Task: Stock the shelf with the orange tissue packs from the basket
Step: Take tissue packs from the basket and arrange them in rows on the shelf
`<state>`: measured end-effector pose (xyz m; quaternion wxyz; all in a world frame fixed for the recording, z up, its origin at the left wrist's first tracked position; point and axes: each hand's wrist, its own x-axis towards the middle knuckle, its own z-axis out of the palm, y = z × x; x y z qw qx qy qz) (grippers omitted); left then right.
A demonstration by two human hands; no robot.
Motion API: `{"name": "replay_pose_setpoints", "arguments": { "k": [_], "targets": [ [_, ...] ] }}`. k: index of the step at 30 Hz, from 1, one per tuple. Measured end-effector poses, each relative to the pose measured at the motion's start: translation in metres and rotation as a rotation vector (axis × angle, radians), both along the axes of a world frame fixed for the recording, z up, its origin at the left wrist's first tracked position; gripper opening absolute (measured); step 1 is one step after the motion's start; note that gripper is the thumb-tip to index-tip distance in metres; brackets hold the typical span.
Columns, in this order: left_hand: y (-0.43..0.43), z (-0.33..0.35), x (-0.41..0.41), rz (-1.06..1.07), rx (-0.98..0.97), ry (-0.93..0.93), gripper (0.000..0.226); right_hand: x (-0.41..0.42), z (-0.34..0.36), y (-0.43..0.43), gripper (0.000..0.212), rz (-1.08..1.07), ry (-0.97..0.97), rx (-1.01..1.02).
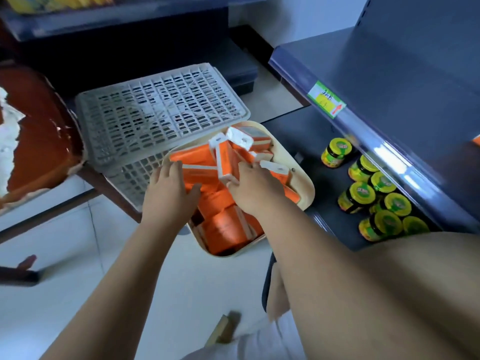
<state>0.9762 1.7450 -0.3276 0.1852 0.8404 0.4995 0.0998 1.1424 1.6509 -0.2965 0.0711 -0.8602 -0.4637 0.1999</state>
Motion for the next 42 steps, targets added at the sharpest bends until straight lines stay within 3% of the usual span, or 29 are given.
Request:
{"name": "replay_pose_setpoints", "arguments": {
  "k": [3,5,9,11,13,16,19,21,26,29,32,34,40,42],
  "targets": [
    [0.01,-0.009,0.006,0.003,-0.042,0.031,0.068,-0.007,-0.016,0.019,0.076,0.007,0.045,0.039],
    [0.016,-0.013,0.01,0.009,-0.064,0.033,0.07,-0.014,-0.025,0.031,0.083,-0.038,0.036,0.03],
    [0.027,-0.024,0.017,0.037,-0.041,0.006,0.072,-0.014,-0.038,0.051,0.06,-0.234,0.006,0.106],
    [0.033,-0.029,0.019,0.038,-0.014,0.01,0.058,-0.008,-0.04,0.052,0.046,-0.311,0.046,0.136],
    [0.038,-0.031,0.02,0.039,-0.008,0.028,0.043,-0.001,-0.037,0.049,0.039,-0.438,0.182,0.145],
    [0.042,-0.031,0.019,0.009,-0.022,0.03,0.034,0.009,-0.022,0.055,0.037,-0.735,0.547,0.231],
    [0.041,-0.017,0.02,0.037,-0.056,-0.082,0.03,0.018,0.002,0.06,0.037,-0.807,0.731,0.262],
    [0.036,-0.003,0.018,0.156,-0.114,-0.212,0.029,0.025,0.015,0.06,0.022,-0.79,0.758,0.297],
    [0.016,0.043,0.018,0.402,-0.434,-0.836,0.037,0.042,0.051,0.042,0.025,-0.854,0.924,0.398],
    [0.005,0.076,0.023,0.424,-0.571,-1.052,0.034,0.047,0.088,0.017,0.04,-0.87,0.954,0.479],
    [-0.003,0.106,0.03,0.374,-0.606,-1.147,0.021,0.043,0.126,-0.012,0.025,-0.784,0.877,0.596],
    [-0.008,0.126,0.039,0.295,-0.626,-1.169,0.02,0.04,0.146,-0.03,0.015,-0.725,0.98,0.746],
    [-0.042,0.173,0.069,0.045,-0.804,-1.229,0.01,0.032,0.198,-0.103,0.032,-0.649,1.267,1.172],
    [-0.06,0.189,0.083,-0.062,-0.925,-1.263,0.022,0.034,0.208,-0.131,0.031,-0.693,1.336,1.342]
  ]
}}
